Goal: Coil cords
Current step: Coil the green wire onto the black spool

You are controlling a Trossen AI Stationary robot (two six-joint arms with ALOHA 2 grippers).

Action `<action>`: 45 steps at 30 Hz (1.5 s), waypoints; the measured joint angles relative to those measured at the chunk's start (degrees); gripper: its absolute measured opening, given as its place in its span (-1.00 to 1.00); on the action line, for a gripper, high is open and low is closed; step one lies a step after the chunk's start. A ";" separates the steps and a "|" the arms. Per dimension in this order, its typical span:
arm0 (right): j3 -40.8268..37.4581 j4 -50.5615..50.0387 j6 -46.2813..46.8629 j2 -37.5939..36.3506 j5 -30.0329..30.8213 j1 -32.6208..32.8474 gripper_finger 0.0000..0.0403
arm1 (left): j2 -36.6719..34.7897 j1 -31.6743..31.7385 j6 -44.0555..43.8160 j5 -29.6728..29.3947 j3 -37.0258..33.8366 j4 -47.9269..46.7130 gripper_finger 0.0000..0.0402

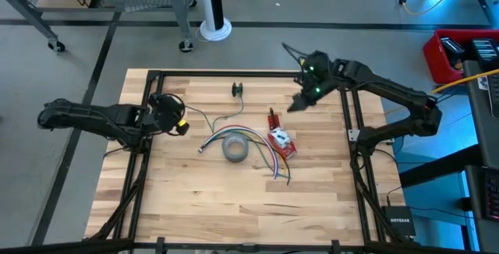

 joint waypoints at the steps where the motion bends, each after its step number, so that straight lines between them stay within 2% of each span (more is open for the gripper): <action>1: -1.19 -0.80 -1.35 -0.48 -0.52 0.42 -0.18 | -0.93 -0.63 -0.39 0.00 -1.09 0.00 -0.86; 6: -10.59 3.06 -2.10 -2.27 -1.31 1.37 -0.18 | -6.91 -3.81 -6.57 0.19 -9.39 3.99 -0.86; 9: -17.12 9.96 -1.35 -2.23 -1.35 1.40 -0.18 | -10.12 -5.53 -7.69 0.22 -14.65 10.84 -0.86; 16: -30.64 41.31 7.23 -1.94 -0.90 1.40 -0.18 | -12.36 -6.60 0.62 0.23 -22.17 33.83 -0.86; 19: -33.41 49.95 10.36 -1.99 -0.89 1.40 -0.18 | -11.84 -6.60 2.38 0.19 -23.68 40.10 -0.86; 25: -33.96 56.15 13.63 -1.99 -0.72 1.40 -0.18 | -9.58 -6.60 -3.07 0.34 -24.08 42.47 -0.86; 27: -33.96 60.56 13.52 -1.51 2.69 1.48 -0.18 | -8.25 -6.56 -6.77 1.72 -24.08 42.78 -0.86; 31: -33.94 71.62 17.12 1.58 14.16 2.80 -0.18 | -4.29 -6.60 -9.05 6.47 -24.08 46.93 -0.90; 33: -33.91 78.05 17.76 4.23 16.70 3.66 -0.18 | -1.81 -6.60 -6.91 7.99 -24.08 51.82 -0.94; 36: -33.74 83.66 17.80 9.10 16.59 4.67 -0.18 | 1.69 -6.60 -2.02 10.18 -24.08 59.29 -0.97; 40: -31.29 84.07 17.95 16.42 17.13 5.44 -0.18 | 4.97 -6.60 1.27 11.35 -24.08 65.76 -0.92; 45: -24.16 84.09 17.97 25.30 18.10 5.53 -0.18 | 7.89 -6.60 -0.26 11.37 -24.08 68.17 -0.87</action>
